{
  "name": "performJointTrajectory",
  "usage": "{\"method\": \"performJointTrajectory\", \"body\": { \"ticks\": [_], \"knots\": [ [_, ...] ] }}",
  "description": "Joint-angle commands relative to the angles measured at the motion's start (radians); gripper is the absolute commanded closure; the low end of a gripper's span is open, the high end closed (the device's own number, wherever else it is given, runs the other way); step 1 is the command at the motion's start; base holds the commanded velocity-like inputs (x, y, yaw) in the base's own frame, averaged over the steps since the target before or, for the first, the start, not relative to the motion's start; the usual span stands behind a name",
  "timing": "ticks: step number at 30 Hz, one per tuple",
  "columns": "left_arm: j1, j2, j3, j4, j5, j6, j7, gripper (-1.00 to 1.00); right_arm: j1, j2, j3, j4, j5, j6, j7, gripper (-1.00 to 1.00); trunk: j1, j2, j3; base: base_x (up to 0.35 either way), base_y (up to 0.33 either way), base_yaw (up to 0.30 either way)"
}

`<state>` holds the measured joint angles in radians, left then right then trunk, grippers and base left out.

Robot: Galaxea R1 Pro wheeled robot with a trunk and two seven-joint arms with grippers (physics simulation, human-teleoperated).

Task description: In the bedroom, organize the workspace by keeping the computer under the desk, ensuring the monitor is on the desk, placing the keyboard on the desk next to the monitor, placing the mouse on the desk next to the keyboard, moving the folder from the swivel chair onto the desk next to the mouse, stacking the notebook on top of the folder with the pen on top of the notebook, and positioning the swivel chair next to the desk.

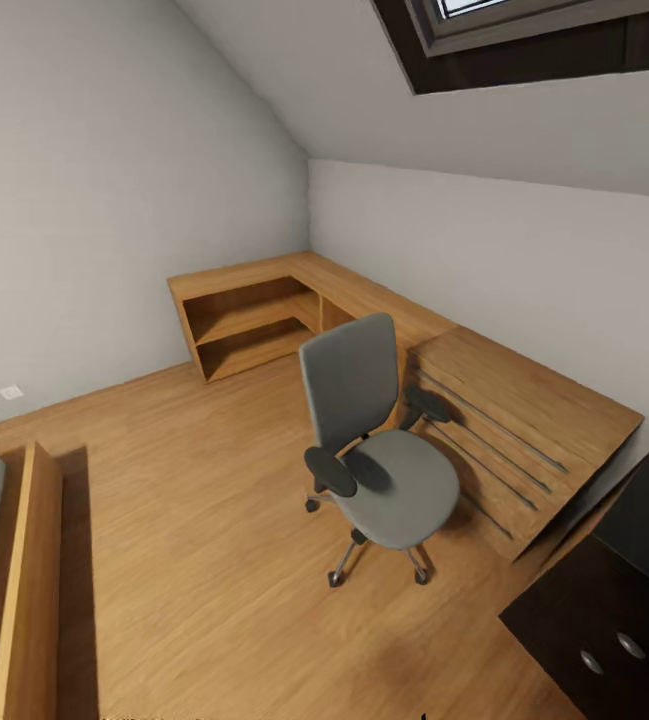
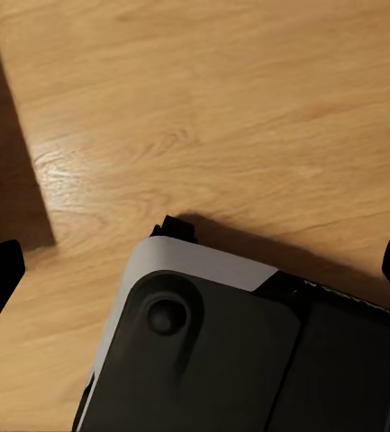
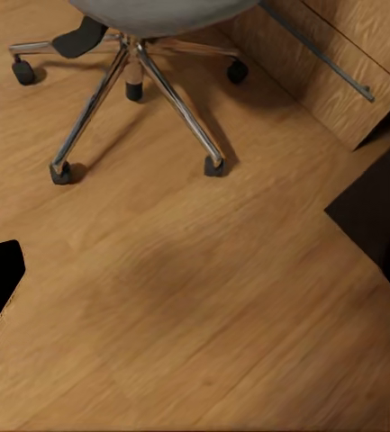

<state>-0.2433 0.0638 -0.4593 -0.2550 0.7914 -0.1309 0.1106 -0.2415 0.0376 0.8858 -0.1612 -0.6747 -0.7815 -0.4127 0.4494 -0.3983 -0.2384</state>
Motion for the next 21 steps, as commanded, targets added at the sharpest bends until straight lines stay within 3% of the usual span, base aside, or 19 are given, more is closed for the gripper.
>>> {"method": "performJointTrajectory", "body": {
  "ticks": [1, 7, 21],
  "knots": [
    [-0.001, 0.001, -0.009, -0.001, 0.006, -0.003, 0.006, -1.0, -0.001, 0.0, 0.008, 0.0, -0.002, -0.002, -0.008, -1.0, 0.001, -0.002, -0.002, 0.067, 0.082, 0.128],
    [-0.001, 0.001, -0.009, -0.001, 0.006, -0.003, 0.006, -1.0, -0.001, 0.001, 0.009, -0.005, -0.001, -0.002, -0.005, -1.0, 0.001, -0.002, -0.002, 0.031, 0.038, 0.073],
    [-0.001, 0.001, -0.009, -0.001, 0.006, -0.003, 0.006, -1.0, -0.001, 0.002, 0.009, -0.006, -0.003, -0.002, -0.005, -1.0, 0.001, -0.002, -0.002, 0.02, 0.003, 0.268]
  ]
}}
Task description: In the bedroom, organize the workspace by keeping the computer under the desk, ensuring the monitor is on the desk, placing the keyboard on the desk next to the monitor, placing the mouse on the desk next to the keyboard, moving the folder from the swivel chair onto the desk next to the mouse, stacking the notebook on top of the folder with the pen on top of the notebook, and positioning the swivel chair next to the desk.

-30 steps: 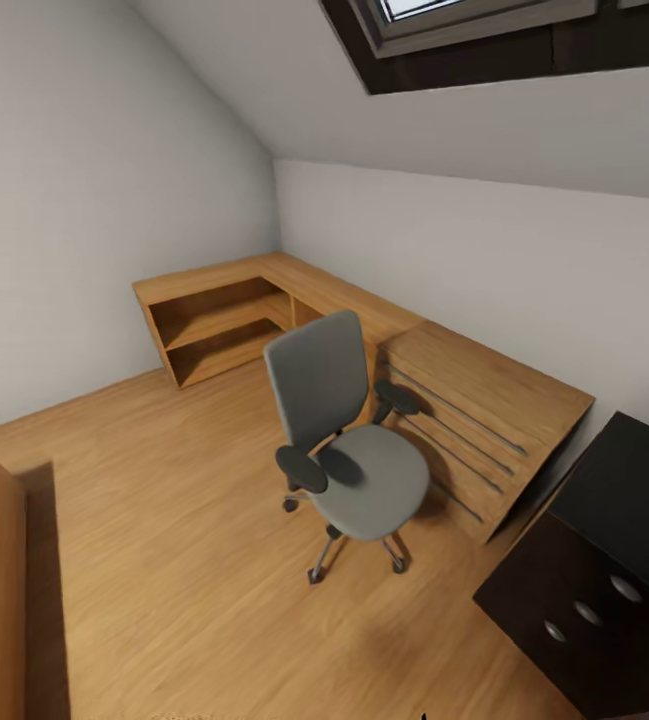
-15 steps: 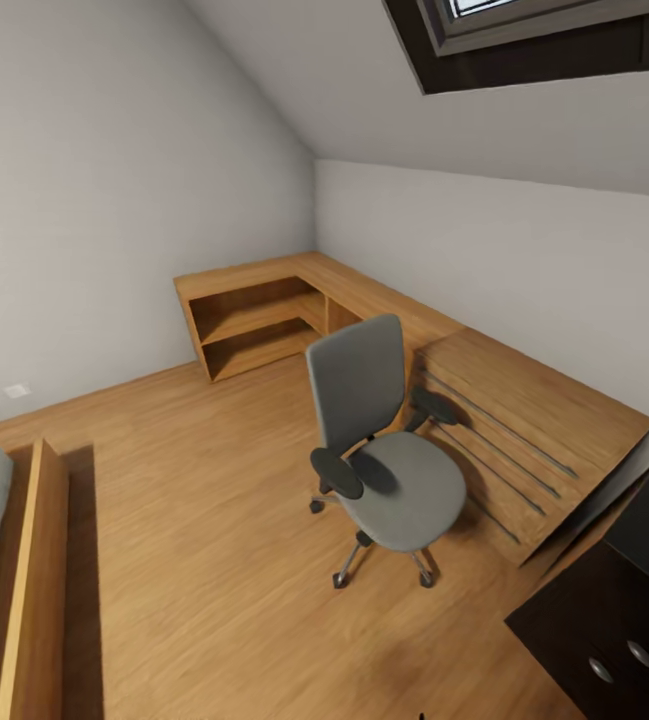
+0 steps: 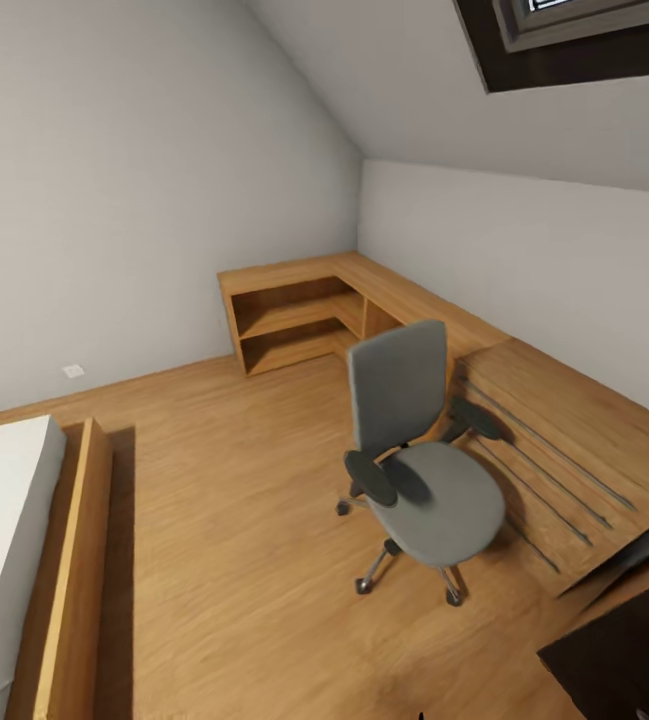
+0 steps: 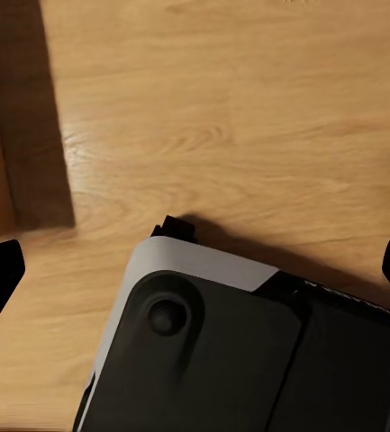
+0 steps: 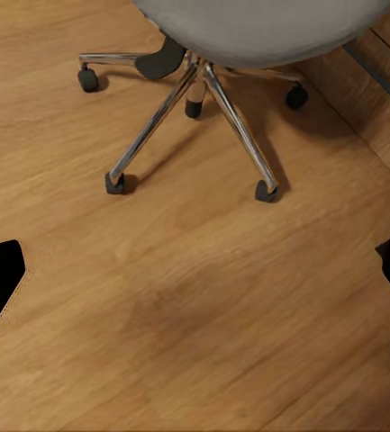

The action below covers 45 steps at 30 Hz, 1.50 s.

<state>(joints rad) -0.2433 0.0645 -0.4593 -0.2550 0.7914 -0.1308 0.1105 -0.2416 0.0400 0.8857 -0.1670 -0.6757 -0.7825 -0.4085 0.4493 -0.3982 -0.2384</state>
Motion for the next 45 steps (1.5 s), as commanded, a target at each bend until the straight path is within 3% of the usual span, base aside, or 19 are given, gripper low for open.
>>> {"method": "performJointTrajectory", "body": {
  "ticks": [1, 19, 45],
  "knots": [
    [-0.001, 0.0, -0.009, -0.001, 0.006, -0.003, 0.006, -1.0, -0.001, 0.0, 0.009, 0.0, -0.002, -0.001, -0.009, -1.0, 0.001, -0.002, -0.002, 0.154, 0.029, 0.287],
    [-0.001, 0.0, -0.01, -0.001, 0.002, -0.004, 0.005, -1.0, -0.001, 0.0, 0.01, 0.0, -0.003, -0.001, -0.009, -1.0, 0.001, -0.002, -0.002, 0.258, 0.067, 0.288],
    [-0.001, -0.015, -0.01, -0.001, 0.002, -0.004, 0.003, -1.0, -0.001, 0.0, 0.01, -0.003, -0.004, -0.001, -0.01, -1.0, 0.001, -0.002, 0.006, 0.017, 0.004, 0.282]
  ]
}}
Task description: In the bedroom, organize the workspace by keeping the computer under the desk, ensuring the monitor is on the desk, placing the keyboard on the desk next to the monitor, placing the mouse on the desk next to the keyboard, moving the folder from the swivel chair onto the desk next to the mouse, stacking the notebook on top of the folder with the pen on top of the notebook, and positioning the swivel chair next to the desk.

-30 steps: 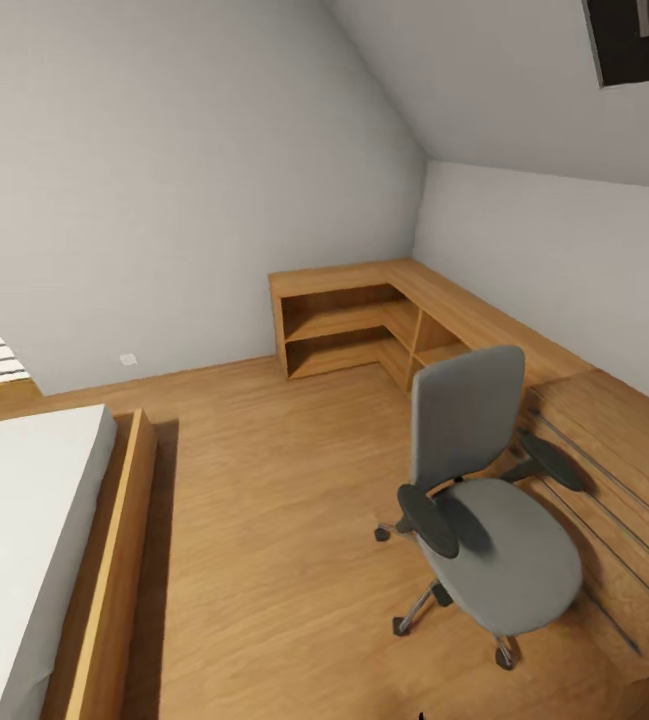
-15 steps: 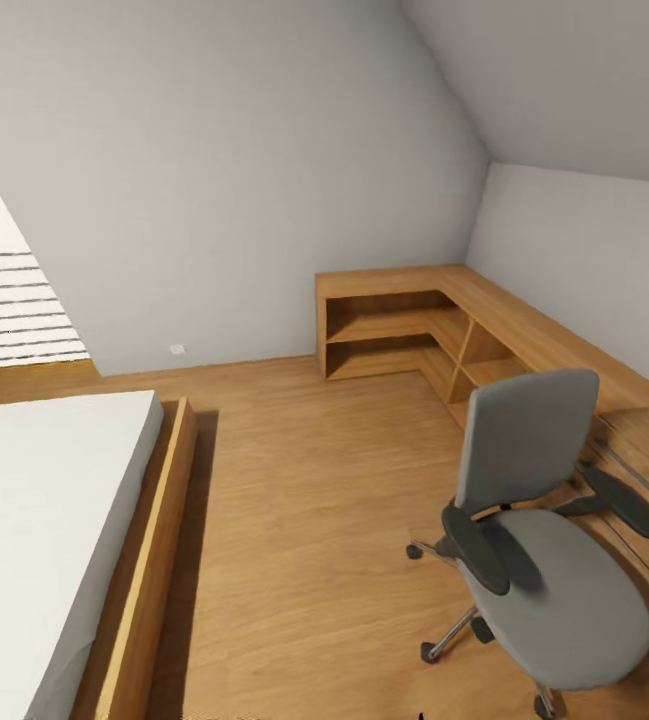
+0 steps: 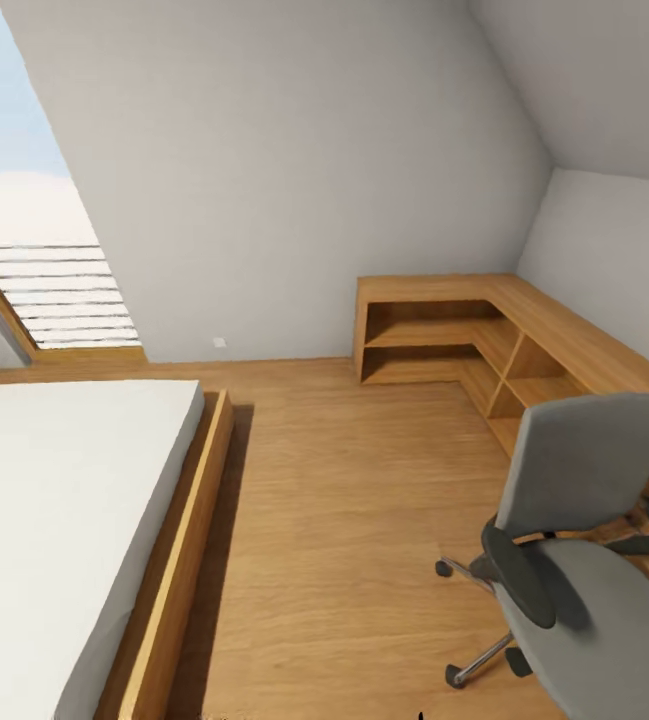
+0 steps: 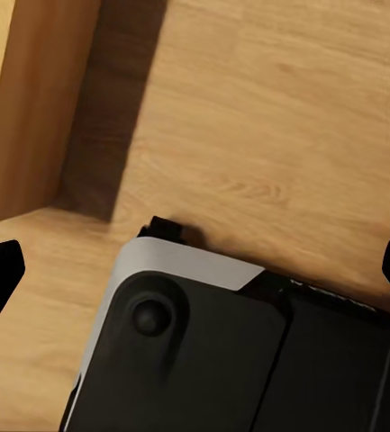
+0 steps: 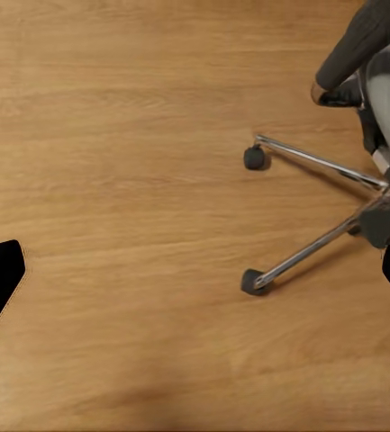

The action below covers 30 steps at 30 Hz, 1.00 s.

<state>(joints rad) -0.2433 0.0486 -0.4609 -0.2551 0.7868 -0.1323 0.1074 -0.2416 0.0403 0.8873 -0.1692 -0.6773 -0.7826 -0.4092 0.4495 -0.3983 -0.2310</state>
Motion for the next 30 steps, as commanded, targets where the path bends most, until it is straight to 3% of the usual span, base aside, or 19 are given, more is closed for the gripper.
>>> {"method": "performJointTrajectory", "body": {
  "ticks": [1, 23, 30],
  "knots": [
    [-0.001, 0.001, -0.009, -0.001, 0.006, -0.003, 0.006, -1.0, -0.001, 0.0, 0.009, -0.001, -0.003, -0.001, -0.009, -1.0, 0.001, -0.002, -0.001, 0.0, 0.0, 0.229],
    [-0.001, -0.002, -0.014, -0.001, 0.005, -0.003, 0.005, -1.0, -0.001, 0.006, 0.008, -0.003, -0.006, -0.001, -0.01, -1.0, 0.001, -0.002, 0.025, 0.007, 0.0, 0.163],
    [-0.001, -0.005, -0.033, -0.001, -0.021, -0.003, 0.007, -1.0, -0.001, 0.004, 0.006, -0.003, -0.005, -0.001, -0.009, -1.0, 0.001, -0.002, 0.026, 0.157, 0.0, 0.028]
  ]
}}
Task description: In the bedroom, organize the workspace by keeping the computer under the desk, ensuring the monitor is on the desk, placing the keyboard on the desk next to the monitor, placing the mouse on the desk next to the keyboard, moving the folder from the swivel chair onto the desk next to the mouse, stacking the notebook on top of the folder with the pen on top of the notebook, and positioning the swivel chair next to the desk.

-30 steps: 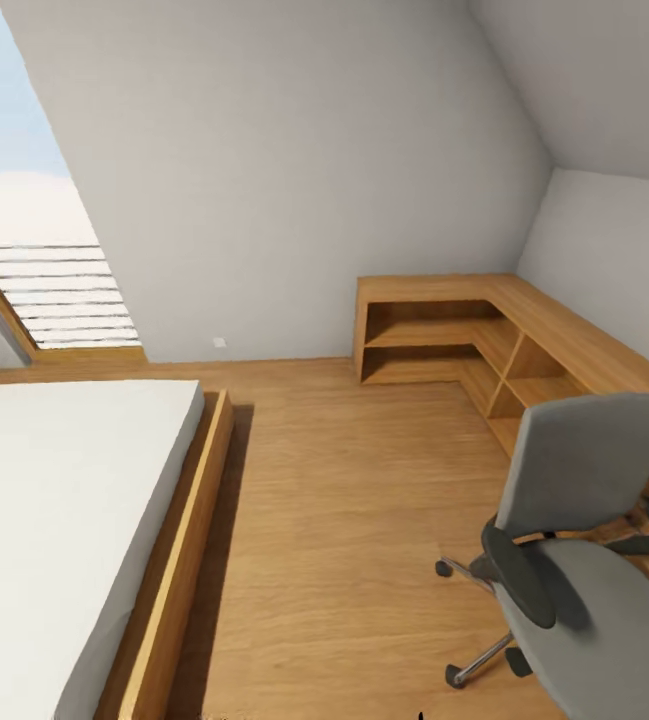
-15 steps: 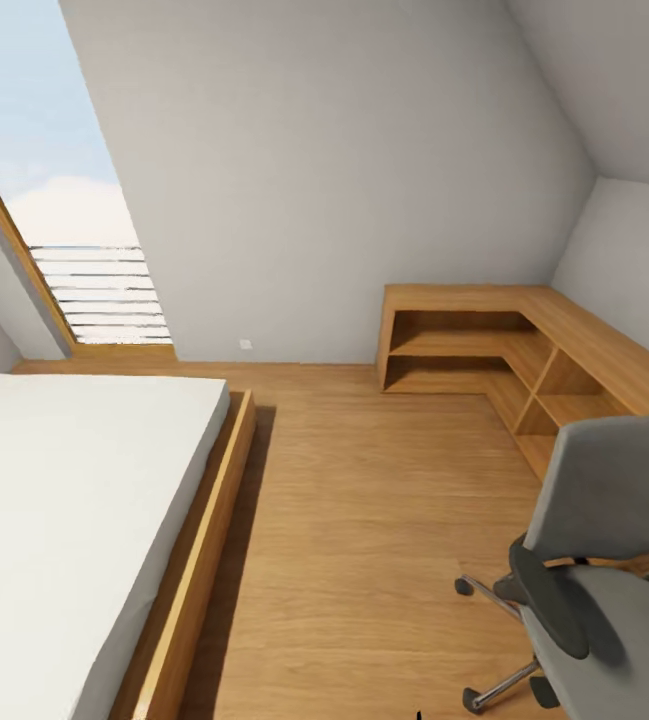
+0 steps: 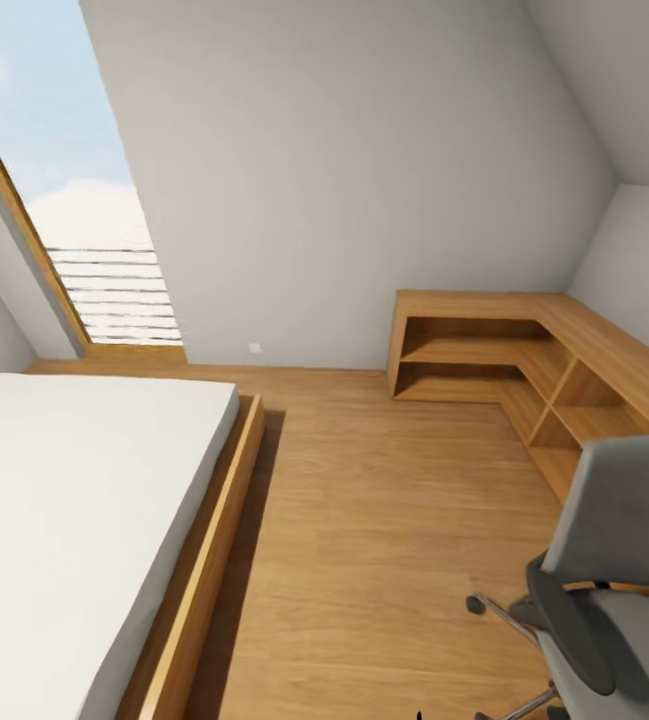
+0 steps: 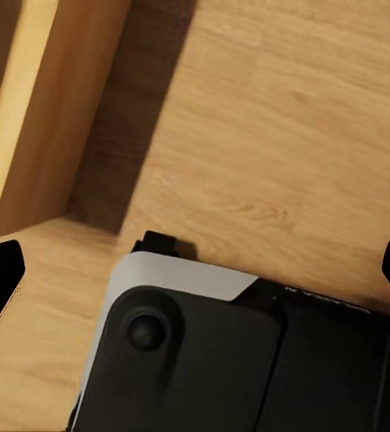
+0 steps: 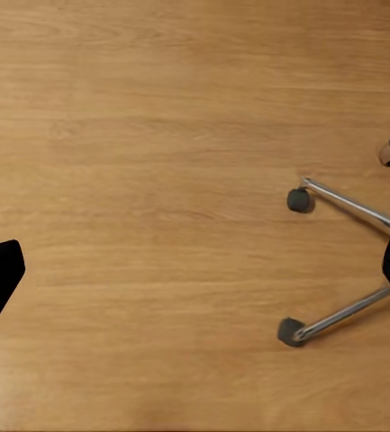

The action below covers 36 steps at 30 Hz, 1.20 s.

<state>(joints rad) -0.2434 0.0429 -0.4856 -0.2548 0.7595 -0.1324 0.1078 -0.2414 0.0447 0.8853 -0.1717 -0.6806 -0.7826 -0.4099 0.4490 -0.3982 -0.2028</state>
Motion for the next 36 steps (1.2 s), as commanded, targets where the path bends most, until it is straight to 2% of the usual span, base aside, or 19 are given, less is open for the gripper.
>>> {"method": "performJointTrajectory", "body": {
  "ticks": [1, 5, 13, 25, 36],
  "knots": [
    [-0.001, 0.001, -0.01, -0.001, 0.001, -0.003, 0.006, -1.0, -0.001, 0.0, 0.008, 0.0, -0.002, -0.001, -0.009, -1.0, 0.001, -0.002, -0.002, 0.254, 0.0, 0.01],
    [-0.001, 0.0, -0.014, -0.001, -0.016, -0.003, 0.007, -1.0, -0.001, 0.0, 0.008, 0.0, -0.001, -0.001, -0.008, -1.0, 0.001, -0.002, -0.002, 0.215, 0.0, 0.005],
    [-0.001, 0.0, -0.016, -0.001, -0.024, -0.003, 0.008, -1.0, -0.001, -0.001, 0.009, 0.001, 0.003, -0.001, -0.006, -1.0, 0.001, -0.002, -0.001, 0.081, 0.0, -0.019],
    [-0.001, 0.0, -0.016, -0.001, -0.025, -0.003, 0.008, -1.0, -0.001, -0.002, 0.01, 0.001, 0.005, -0.001, -0.006, -1.0, 0.001, -0.002, 0.008, 0.019, 0.0, -0.162],
    [-0.001, 0.0, -0.016, -0.001, -0.025, -0.003, 0.008, -1.0, -0.001, -0.002, 0.011, 0.001, 0.005, -0.001, -0.006, -1.0, 0.001, -0.002, 0.01, 0.258, 0.0, -0.033]
  ]
}}
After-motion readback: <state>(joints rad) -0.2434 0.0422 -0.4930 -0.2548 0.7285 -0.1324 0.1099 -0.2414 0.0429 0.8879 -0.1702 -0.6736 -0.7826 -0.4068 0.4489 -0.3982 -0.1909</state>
